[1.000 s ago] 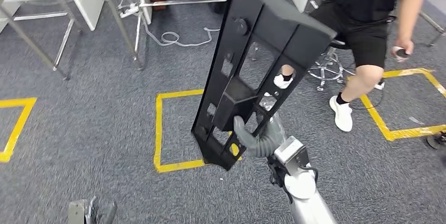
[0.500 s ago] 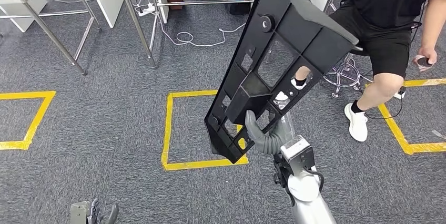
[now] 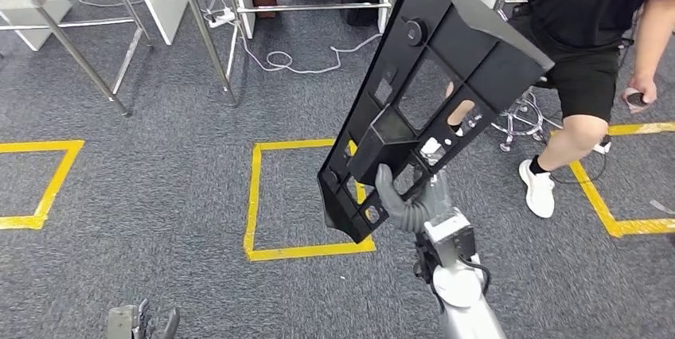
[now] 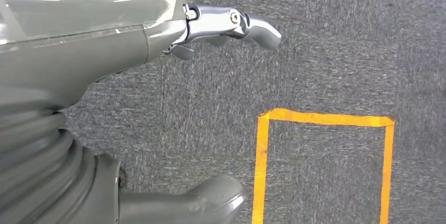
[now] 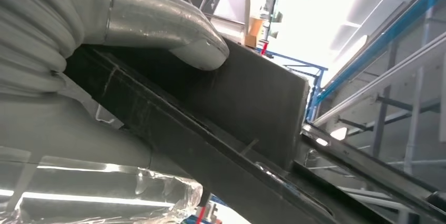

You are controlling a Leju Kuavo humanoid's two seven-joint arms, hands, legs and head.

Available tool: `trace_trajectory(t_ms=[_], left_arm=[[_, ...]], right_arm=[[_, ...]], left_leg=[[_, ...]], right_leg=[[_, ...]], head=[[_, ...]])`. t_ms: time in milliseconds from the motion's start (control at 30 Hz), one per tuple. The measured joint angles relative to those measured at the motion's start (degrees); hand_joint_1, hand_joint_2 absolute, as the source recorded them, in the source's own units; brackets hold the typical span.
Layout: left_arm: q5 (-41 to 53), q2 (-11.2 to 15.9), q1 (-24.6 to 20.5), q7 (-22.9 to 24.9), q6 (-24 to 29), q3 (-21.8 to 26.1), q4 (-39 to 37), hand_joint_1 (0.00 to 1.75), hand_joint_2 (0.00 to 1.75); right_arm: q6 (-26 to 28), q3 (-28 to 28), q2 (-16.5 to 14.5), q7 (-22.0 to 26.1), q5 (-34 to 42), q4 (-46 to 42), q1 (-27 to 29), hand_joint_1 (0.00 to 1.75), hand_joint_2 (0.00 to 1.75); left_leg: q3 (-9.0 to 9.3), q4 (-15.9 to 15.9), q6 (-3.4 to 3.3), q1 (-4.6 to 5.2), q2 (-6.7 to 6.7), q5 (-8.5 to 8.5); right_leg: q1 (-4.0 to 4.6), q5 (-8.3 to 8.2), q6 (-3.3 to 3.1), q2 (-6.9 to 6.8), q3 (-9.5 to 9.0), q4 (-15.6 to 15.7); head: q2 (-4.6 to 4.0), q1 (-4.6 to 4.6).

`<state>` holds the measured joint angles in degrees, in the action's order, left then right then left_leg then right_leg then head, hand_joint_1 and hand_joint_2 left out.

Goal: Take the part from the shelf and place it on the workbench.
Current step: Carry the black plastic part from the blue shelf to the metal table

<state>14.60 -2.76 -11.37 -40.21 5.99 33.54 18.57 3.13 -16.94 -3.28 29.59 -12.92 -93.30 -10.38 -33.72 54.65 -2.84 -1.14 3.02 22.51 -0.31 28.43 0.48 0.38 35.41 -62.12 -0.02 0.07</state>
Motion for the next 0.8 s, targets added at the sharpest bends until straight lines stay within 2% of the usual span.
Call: trace_trajectory(t_ms=[67,100,133,167,233,267,300,333,367,433,500,533,600,633,667,700,733,767,800], left_arm=[[0.04,-0.07,-0.01,0.01,-0.02,-0.24,-0.01,0.00,1.75],[0.06,-0.10,0.01,0.02,-0.02,-0.28,-0.01,0.00,1.75],[0.07,-0.15,0.04,0.04,-0.03,-0.30,-0.02,0.00,1.75],[0.07,-0.18,0.06,0.05,-0.04,-0.30,-0.02,0.00,1.75],[0.09,-0.14,0.09,0.06,-0.07,-0.31,0.01,0.00,1.75],[0.13,-0.03,0.06,0.06,-0.07,-0.33,0.03,0.00,1.75],[0.20,0.08,0.03,0.04,-0.06,-0.37,0.06,0.00,1.75],[0.28,0.20,0.02,0.04,-0.05,-0.43,0.08,0.00,1.75],[0.34,0.24,0.01,0.04,-0.03,-0.49,0.06,0.00,1.75],[0.40,0.26,0.03,0.05,0.02,-0.58,0.01,0.00,1.75],[0.40,0.27,-0.01,0.06,0.05,-0.66,-0.02,0.00,1.75],[0.40,0.27,-0.03,0.06,0.05,-0.70,-0.03,0.00,1.75],[0.40,0.28,-0.02,0.06,0.07,-0.75,-0.06,0.00,1.75],[0.40,0.30,0.01,0.06,0.08,-0.75,-0.08,0.00,1.75],[0.40,0.33,0.03,0.06,0.08,-0.76,-0.11,0.00,1.75],[0.40,0.37,0.05,0.06,0.09,-0.77,-0.13,0.00,1.75],[0.40,0.44,0.06,0.06,0.11,-0.78,-0.14,0.00,1.75],[0.45,0.53,0.03,0.06,0.16,-0.80,-0.15,0.00,1.75],[0.54,0.63,-0.05,0.05,0.26,-0.83,-0.16,0.00,1.75]], right_arm=[[0.03,-0.01,0.09,0.10,0.01,0.10,0.06,1.75,1.75],[0.04,0.00,0.15,0.11,0.01,0.18,0.24,1.75,1.75],[0.06,0.01,0.22,0.11,0.01,0.28,0.42,1.75,1.75],[0.06,0.00,0.26,0.11,0.01,0.35,0.51,1.75,1.75],[0.14,-0.01,0.31,0.11,0.01,0.43,0.54,1.75,1.75],[0.21,-0.01,0.28,0.12,0.00,0.43,0.58,1.75,1.75],[0.37,-0.01,0.26,0.12,0.01,0.42,0.68,1.75,1.75],[0.57,-0.01,0.21,0.12,0.01,0.42,0.81,1.75,1.75],[0.78,-0.01,0.14,0.12,0.01,0.39,0.94,1.75,1.75],[1.12,-0.01,0.07,0.13,0.02,0.34,1.09,1.75,1.75],[1.27,-0.03,0.01,0.15,0.02,0.26,1.18,1.75,1.75],[1.32,-0.03,-0.01,0.16,0.02,0.22,1.26,1.75,1.75],[1.39,-0.03,0.00,0.18,0.02,0.21,1.52,1.75,1.75],[1.43,-0.03,0.00,0.18,0.02,0.21,1.70,1.75,1.75],[1.47,-0.04,0.01,0.18,-0.01,0.21,1.83,1.75,1.75],[1.50,-0.05,-0.01,0.18,-0.03,0.20,1.90,1.75,1.75],[1.53,-0.06,-0.03,0.18,-0.05,0.19,1.90,1.75,1.75],[1.54,-0.07,-0.07,0.19,-0.08,0.17,1.87,1.75,1.75],[1.56,-0.08,-0.10,0.19,-0.09,0.15,1.84,1.75,1.75]], left_leg=[[0.15,-0.25,-0.14,-0.04,-0.21,-0.18],[0.09,-0.22,0.02,-0.12,-0.24,-0.16],[0.02,-0.16,0.29,-0.26,-0.23,-0.11],[-0.06,0.01,0.70,-0.50,-0.20,0.01],[-0.46,1.05,2.00,-1.08,-0.05,0.64],[-0.87,2.01,2.76,-1.22,0.02,1.20],[-1.24,2.77,3.36,-1.27,0.09,1.71],[-1.49,3.26,3.77,-1.29,0.15,2.10],[-1.56,3.51,3.99,-1.40,0.18,2.34],[-1.58,4.06,4.11,-1.72,-0.42,2.73],[-3.38,7.99,4.01,-1.71,-1.83,4.65],[-5.18,11.43,3.84,-1.60,-2.47,6.21],[-9.46,18.93,3.45,-1.41,-2.83,8.97],[-10.96,21.12,3.15,-1.25,-2.85,9.26],[-11.38,21.13,2.66,-0.99,-2.85,8.37],[-10.56,18.80,2.01,-0.61,-2.86,6.47],[-8.79,14.80,1.22,-0.11,-2.93,4.09],[-6.78,10.72,0.49,0.44,-3.18,2.49],[-5.23,7.69,-0.01,0.95,-3.40,1.73]], right_leg=[[-0.49,2.89,-0.14,-0.02,3.46,-6.84],[-0.87,3.60,0.19,-0.04,4.75,-9.28],[-1.33,3.54,0.80,-0.05,5.21,-10.00],[-1.82,2.64,1.64,-0.07,4.50,-8.55],[-2.80,0.11,3.43,-0.01,1.08,-2.06],[-3.10,-0.69,3.67,0.14,-0.35,0.59],[-3.20,-0.98,3.43,0.26,-1.16,1.96],[-3.08,-0.84,2.80,0.36,-1.30,2.07],[-3.03,-0.83,2.03,0.39,-1.36,2.05],[-2.81,-0.73,1.08,0.32,-1.51,1.87],[-2.54,-0.65,0.51,0.25,-1.76,1.91],[-2.34,-0.57,0.32,0.16,-1.84,1.91],[-1.83,-0.31,-0.05,-0.05,-1.93,1.89],[-1.56,-0.12,-0.24,-0.15,-2.04,1.89],[-1.30,0.14,-0.45,-0.22,-2.26,1.90],[-1.10,0.44,-0.59,-0.28,-2.61,1.91],[-0.96,0.79,-0.66,-0.33,-3.04,1.96],[-0.78,1.12,-0.61,-0.39,-3.48,2.04],[-0.70,1.38,-0.45,-0.44,-3.82,2.25]], head=[[0.00,0.18],[0.00,0.21],[0.00,0.20],[0.00,0.20],[0.00,0.26],[0.00,0.39],[0.00,0.43],[0.00,0.43],[0.00,0.38],[0.00,0.13],[0.00,-0.05],[0.00,-0.10],[0.00,-0.14],[0.00,-0.12],[0.00,-0.13],[0.00,-0.11],[0.00,-0.11],[0.00,-0.11],[0.00,-0.09]])
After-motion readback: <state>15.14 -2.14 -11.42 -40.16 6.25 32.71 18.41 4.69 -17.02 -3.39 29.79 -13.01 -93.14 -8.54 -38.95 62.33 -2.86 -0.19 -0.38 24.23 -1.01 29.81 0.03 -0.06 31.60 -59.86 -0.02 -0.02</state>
